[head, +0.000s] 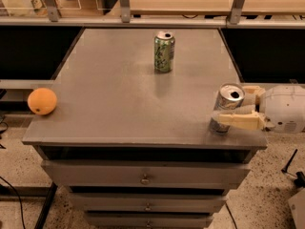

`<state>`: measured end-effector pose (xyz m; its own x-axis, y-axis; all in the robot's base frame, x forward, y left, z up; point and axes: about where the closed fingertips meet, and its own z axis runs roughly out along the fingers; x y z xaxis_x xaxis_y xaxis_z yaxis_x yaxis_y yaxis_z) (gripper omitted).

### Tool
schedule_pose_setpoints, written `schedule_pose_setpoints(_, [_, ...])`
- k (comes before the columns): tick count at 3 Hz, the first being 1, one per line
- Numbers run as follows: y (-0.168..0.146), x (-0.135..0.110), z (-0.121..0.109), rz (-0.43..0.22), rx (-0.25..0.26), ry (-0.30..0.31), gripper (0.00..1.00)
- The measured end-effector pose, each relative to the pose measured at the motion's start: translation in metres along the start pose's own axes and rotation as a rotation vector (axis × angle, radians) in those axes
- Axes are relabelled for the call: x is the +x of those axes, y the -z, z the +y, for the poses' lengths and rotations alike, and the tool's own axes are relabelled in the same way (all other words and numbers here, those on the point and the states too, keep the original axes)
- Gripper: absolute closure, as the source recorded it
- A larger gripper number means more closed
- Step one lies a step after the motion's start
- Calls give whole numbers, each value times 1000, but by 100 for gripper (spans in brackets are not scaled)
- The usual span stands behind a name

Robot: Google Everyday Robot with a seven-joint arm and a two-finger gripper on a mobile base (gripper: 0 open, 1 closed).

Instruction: Knock redbull can over

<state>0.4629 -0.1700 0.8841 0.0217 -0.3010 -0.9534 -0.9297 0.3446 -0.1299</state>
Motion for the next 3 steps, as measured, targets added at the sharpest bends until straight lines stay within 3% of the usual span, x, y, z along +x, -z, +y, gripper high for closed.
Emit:
schedule_pose_setpoints(1, [-2,-1,1,-1,-4,2,87])
schedule_pose_setpoints(2, [-8,-4,5,71,-19,23,100])
schedule_pose_setpoints(3, [-24,-13,4,215,-50,85,100])
